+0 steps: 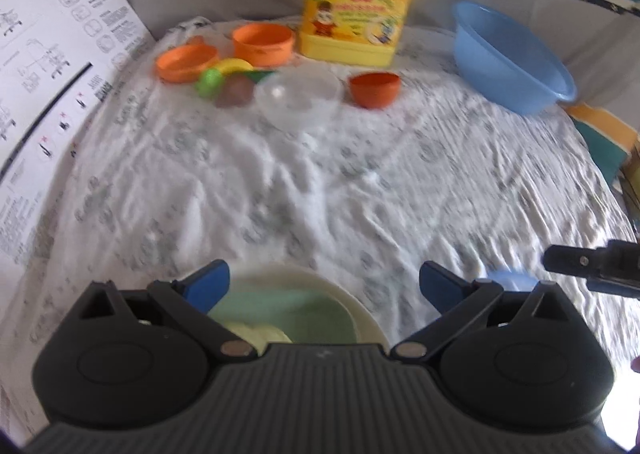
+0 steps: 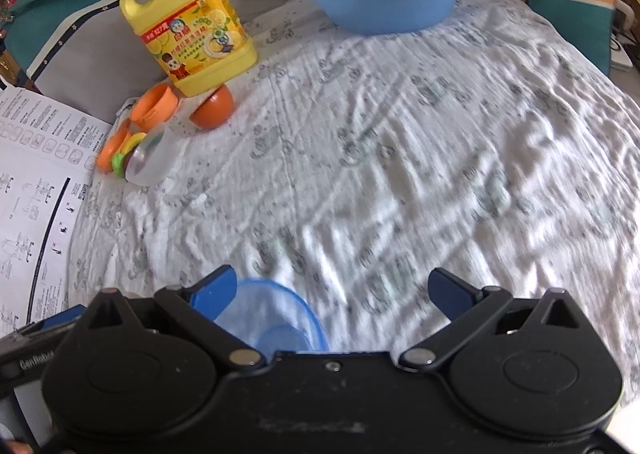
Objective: Organize plates and bowls
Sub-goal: 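Open both grippers to release the blue bowl on the cloth, then move both grippers to the clear plastic bowl and close on its rim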
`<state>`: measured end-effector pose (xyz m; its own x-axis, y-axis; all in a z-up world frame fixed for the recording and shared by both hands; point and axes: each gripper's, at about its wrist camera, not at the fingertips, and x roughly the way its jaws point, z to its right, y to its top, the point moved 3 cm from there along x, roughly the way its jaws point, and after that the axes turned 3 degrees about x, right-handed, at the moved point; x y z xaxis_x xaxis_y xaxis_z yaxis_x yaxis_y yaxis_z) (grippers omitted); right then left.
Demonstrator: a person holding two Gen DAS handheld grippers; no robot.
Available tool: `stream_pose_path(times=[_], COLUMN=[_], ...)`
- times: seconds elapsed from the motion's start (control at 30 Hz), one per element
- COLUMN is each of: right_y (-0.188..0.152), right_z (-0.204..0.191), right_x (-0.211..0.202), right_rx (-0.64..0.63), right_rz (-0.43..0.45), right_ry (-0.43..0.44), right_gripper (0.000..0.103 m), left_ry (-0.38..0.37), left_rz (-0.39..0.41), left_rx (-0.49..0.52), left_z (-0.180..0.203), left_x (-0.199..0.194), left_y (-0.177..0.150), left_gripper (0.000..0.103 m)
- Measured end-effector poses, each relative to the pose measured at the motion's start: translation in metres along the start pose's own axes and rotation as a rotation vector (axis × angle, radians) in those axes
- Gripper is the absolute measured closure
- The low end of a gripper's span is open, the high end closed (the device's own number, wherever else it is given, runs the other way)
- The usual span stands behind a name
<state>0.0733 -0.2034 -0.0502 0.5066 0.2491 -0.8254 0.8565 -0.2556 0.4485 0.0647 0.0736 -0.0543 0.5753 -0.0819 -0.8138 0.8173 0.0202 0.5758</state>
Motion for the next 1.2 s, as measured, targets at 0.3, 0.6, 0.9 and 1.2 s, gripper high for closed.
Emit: stream_pose_path(times=[0.3,0.6,0.9,1.2], right_y=[0.045,0.09,0.118,0.116], right_z=[-0.063,-0.125,-0.167,-0.191], right_x=[0.029,0.069,0.116,0.165], right_rx=[-0.025,-0.02,-0.008,-0.061], right_rz=[-0.012,-0.035,-0.063,-0.115], right_ry=[0.064,0.104,0.176,0.182], right_gripper=[0.0,0.011,0.048,0.086], left_ry=[0.077,0.101,0.059,-0.026], left_rz=[0.045,0.047,0.038,0.006], left_rx=[-0.063,-0.112,-0.148,-0.165], left_z=[-0.05,-0.086,-0.085,-0.082], left_x=[0.019,0.06,0.102,0.126], left_y=[0.062,0.105,0.125,0.124], left_gripper=[0.0,0.0,0.002,0.051])
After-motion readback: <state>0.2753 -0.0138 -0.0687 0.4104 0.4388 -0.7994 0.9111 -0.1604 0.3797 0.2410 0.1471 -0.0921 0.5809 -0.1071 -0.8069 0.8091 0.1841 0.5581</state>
